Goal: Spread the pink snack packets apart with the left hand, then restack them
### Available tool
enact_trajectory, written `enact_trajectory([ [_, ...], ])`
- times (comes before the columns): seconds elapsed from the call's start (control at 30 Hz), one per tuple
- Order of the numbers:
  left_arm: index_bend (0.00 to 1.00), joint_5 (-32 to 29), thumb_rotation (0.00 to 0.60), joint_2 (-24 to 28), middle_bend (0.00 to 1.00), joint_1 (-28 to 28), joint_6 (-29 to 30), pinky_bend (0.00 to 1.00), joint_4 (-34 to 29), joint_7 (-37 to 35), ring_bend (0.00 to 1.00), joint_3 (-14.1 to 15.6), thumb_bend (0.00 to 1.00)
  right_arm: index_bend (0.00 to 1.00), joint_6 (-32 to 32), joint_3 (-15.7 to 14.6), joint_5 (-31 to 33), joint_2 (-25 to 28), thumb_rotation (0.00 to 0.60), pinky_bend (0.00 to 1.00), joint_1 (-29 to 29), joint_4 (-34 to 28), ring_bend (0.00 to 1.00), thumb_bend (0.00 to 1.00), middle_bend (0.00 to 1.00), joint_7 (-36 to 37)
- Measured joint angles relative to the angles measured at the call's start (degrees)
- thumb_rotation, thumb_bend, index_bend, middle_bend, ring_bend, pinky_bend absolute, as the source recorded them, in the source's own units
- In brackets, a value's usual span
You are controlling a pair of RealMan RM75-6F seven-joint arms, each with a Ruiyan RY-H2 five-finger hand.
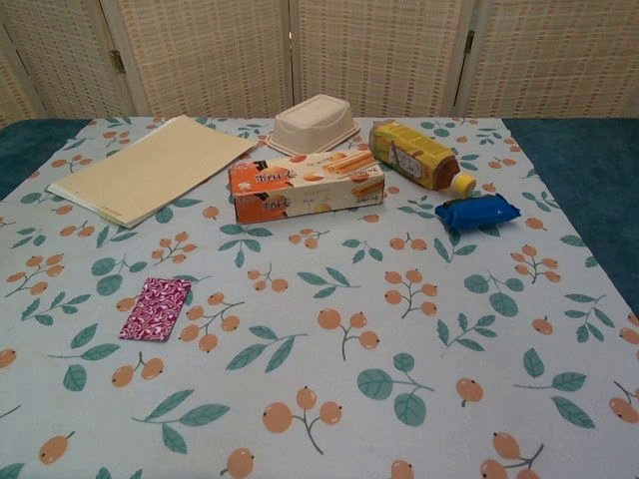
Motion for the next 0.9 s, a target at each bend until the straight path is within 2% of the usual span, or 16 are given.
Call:
enact_trajectory([
  [0.53,0.05,0.40,0.600,0.52,0.04,-0.68,-1.27,0.00,-0.44,-0.15,0.00,0.33,0.29,0.00,0.44,-0.27,0.16,0.59,0.600,0.00,-0.84,0.33,0.00,0.50,0.00,1.51],
  [0.9,0.09,2.48,0.600,2.32,0.07,-4.32,-5.10,0.00,-1.49,-1.68,0.03,-0.31,0.29,0.00,0.14,0.57,0.79,1.97,0.600,0.00,-0.46,-0.50,0.00,0.50,0.00,1.45],
])
